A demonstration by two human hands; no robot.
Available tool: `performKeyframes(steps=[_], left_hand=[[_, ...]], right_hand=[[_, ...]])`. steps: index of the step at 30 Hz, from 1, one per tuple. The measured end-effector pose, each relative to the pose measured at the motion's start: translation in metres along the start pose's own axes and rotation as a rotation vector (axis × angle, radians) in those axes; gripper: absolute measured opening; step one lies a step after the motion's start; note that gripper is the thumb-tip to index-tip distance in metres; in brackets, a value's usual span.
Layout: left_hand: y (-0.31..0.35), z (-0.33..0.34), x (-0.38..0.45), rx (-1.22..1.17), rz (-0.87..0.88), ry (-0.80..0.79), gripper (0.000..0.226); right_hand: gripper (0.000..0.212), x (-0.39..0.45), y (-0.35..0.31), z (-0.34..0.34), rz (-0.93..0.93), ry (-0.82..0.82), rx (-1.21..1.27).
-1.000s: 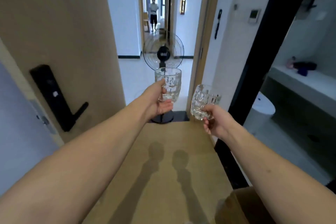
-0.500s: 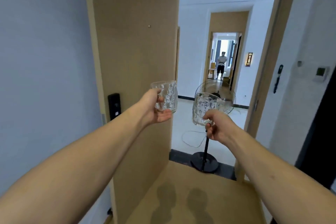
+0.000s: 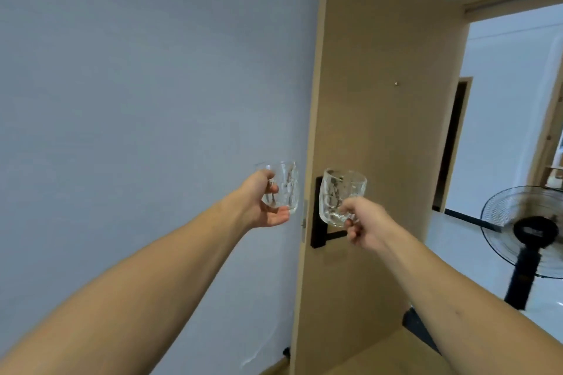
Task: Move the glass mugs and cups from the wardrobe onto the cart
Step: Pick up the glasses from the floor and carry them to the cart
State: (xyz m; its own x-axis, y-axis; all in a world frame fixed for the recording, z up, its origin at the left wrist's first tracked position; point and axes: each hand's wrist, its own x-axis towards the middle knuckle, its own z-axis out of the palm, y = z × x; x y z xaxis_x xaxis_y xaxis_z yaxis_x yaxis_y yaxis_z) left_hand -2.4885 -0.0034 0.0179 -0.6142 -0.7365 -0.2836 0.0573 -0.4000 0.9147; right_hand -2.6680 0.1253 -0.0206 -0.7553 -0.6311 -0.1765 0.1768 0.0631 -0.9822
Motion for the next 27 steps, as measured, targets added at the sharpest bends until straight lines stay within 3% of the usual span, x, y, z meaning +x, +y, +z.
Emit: performKeyframes(steps=[9, 27], left_hand=[[0.035, -0.182, -0.092, 0.005, 0.076, 0.266, 0.039], [0.045, -0.529, -0.343, -0.027, 0.117, 0.71, 0.038]], right_hand=[[0.015, -0.066, 0.016, 0.187, 0.047, -0.319, 0.027], [0.018, -0.307, 0.108, 0.528, 0.188, -0.838, -0.064]])
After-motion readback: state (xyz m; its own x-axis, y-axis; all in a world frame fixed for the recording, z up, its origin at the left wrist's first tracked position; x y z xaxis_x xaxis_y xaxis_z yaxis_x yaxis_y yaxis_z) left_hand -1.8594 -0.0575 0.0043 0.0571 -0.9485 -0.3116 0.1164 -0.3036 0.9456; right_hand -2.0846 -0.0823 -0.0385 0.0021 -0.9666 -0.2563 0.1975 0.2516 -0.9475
